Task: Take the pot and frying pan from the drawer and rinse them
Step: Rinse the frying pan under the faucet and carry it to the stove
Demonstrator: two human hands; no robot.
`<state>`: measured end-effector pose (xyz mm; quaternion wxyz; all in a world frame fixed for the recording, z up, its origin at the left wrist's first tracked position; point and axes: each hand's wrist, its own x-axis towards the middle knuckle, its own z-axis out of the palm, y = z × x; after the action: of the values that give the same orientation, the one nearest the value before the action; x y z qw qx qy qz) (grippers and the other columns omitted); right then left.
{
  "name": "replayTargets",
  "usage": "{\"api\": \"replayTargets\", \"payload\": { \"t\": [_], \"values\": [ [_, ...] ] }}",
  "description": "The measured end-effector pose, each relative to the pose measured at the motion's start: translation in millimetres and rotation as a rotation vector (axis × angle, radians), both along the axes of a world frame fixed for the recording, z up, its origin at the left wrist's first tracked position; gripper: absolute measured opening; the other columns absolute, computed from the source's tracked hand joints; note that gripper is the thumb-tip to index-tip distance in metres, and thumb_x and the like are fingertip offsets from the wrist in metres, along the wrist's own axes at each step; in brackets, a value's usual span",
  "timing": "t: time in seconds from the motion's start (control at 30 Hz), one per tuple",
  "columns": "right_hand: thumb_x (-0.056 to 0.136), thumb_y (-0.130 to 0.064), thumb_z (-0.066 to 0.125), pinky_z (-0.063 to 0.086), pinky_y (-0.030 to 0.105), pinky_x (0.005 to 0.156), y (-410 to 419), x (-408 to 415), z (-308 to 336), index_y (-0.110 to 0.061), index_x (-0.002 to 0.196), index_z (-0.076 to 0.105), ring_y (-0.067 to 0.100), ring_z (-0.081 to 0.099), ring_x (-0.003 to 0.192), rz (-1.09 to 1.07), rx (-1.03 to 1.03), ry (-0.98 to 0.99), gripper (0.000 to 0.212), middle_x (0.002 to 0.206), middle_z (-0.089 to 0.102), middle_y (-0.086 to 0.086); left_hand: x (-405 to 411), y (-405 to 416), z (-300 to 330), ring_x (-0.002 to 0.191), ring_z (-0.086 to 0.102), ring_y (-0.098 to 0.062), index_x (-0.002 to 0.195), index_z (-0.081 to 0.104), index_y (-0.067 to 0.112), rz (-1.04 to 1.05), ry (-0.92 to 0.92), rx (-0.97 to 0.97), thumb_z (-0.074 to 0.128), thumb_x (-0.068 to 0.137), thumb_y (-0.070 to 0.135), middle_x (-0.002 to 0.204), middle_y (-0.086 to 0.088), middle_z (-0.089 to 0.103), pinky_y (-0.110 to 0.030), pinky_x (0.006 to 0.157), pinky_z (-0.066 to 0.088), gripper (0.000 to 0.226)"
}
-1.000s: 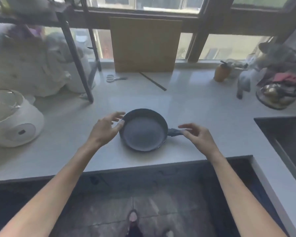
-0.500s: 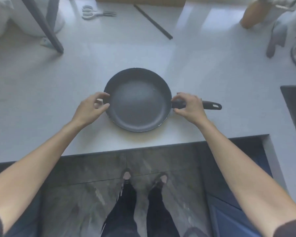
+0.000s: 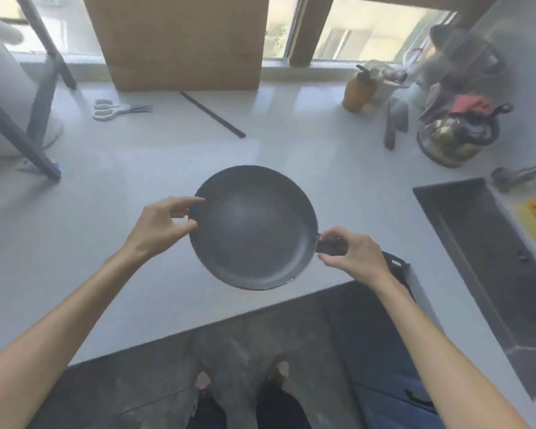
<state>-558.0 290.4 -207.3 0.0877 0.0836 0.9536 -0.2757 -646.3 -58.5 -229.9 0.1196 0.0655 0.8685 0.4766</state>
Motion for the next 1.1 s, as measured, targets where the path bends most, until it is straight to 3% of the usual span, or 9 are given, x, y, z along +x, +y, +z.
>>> {"api": "replayTargets", "payload": {
  "t": [0.1, 0.23, 0.4, 0.47, 0.57, 0.8, 0.9, 1.03, 1.1],
  "values": [
    [0.067, -0.031, 0.076, 0.045, 0.027, 0.075, 60, 33, 28, -0.041, 0.085, 0.063, 0.006, 0.062, 0.088, -0.149, 0.046, 0.059, 0.025, 0.09, 0.068, -0.021, -18, 75, 31, 0.095, 0.06, 0.002, 0.102, 0.063, 0.046, -0.186, 0.068, 0.024, 0.066, 0.076, 0.003, 0.103, 0.015, 0.066, -0.005, 0.087, 0.043, 0.05],
    [0.066, -0.032, 0.077, 0.045, 0.031, 0.078, 152, 82, 55, -0.041, 0.084, 0.064, 0.008, 0.06, 0.087, -0.324, 0.071, 0.094, 0.024, 0.091, 0.068, -0.023, -34, 200, 55, 0.088, 0.061, 0.007, 0.109, 0.068, 0.03, -0.415, 0.113, 0.021, 0.065, 0.077, 0.005, 0.099, 0.012, 0.068, -0.005, 0.084, 0.044, 0.041],
    [0.066, -0.038, 0.076, 0.041, 0.014, 0.069, 276, 138, 66, -0.043, 0.082, 0.062, -0.002, 0.058, 0.082, -0.509, 0.101, 0.109, 0.022, 0.085, 0.066, -0.031, -32, 367, 67, 0.089, 0.065, -0.007, 0.109, 0.068, 0.028, -0.625, 0.128, -0.025, 0.063, 0.079, 0.005, 0.086, 0.04, 0.062, -0.008, 0.081, 0.046, 0.038],
    [0.067, -0.041, 0.075, 0.037, 0.008, 0.066, 322, 155, 64, -0.044, 0.082, 0.061, -0.006, 0.056, 0.083, -0.557, 0.118, 0.112, 0.021, 0.086, 0.062, -0.037, -30, 430, 62, 0.092, 0.067, -0.011, 0.11, 0.068, 0.028, -0.672, 0.121, -0.036, 0.063, 0.079, 0.006, 0.09, 0.025, 0.068, -0.021, 0.088, 0.051, 0.039],
    [0.068, -0.04, 0.073, 0.039, 0.018, 0.063, 379, 176, 49, -0.043, 0.084, 0.061, -0.002, 0.058, 0.079, -0.645, 0.12, 0.082, 0.021, 0.083, 0.064, -0.032, -26, 515, 52, 0.094, 0.068, -0.017, 0.113, 0.067, 0.023, -0.749, 0.105, -0.041, 0.061, 0.074, 0.014, 0.098, 0.006, 0.071, -0.035, 0.093, 0.051, 0.04],
    [0.069, -0.036, 0.073, 0.039, 0.011, 0.064, 459, 190, -22, -0.041, 0.083, 0.06, 0.006, 0.061, 0.079, -0.802, -0.03, 0.003, 0.019, 0.085, 0.068, -0.024, -40, 651, 1, 0.089, 0.065, -0.016, 0.126, 0.057, 0.027, -0.866, 0.023, -0.222, 0.057, 0.08, 0.008, 0.106, 0.004, 0.064, -0.025, 0.09, 0.045, 0.049],
    [0.067, -0.039, 0.071, 0.048, 0.028, 0.072, 486, 177, -64, -0.044, 0.081, 0.059, 0.011, 0.063, 0.078, -0.875, -0.072, -0.016, 0.02, 0.083, 0.07, -0.017, -61, 701, -40, 0.09, 0.066, -0.016, 0.127, 0.055, 0.03, -0.916, 0.01, -0.288, 0.053, 0.079, 0.012, 0.111, 0.001, 0.065, -0.029, 0.086, 0.05, 0.051],
    [0.069, -0.034, 0.072, 0.04, 0.014, 0.058, 514, 150, -128, -0.043, 0.082, 0.06, 0.002, 0.057, 0.062, -0.963, -0.092, -0.013, 0.02, 0.073, 0.067, -0.017, -93, 758, -105, 0.103, 0.059, -0.026, 0.136, 0.045, 0.022, -1.064, 0.18, -0.508, 0.051, 0.08, 0.008, 0.115, -0.009, 0.062, -0.032, 0.092, 0.043, 0.058],
    [0.07, -0.029, 0.074, 0.039, 0.019, 0.057, 522, 136, -160, -0.037, 0.086, 0.063, 0.006, 0.059, 0.066, -0.987, -0.108, -0.031, 0.02, 0.075, 0.069, -0.015, -105, 779, -134, 0.112, 0.054, -0.032, 0.14, 0.038, 0.018, -1.166, 0.249, -0.647, 0.053, 0.079, 0.006, 0.122, -0.014, 0.055, -0.037, 0.095, 0.044, 0.064]
  ]
}}
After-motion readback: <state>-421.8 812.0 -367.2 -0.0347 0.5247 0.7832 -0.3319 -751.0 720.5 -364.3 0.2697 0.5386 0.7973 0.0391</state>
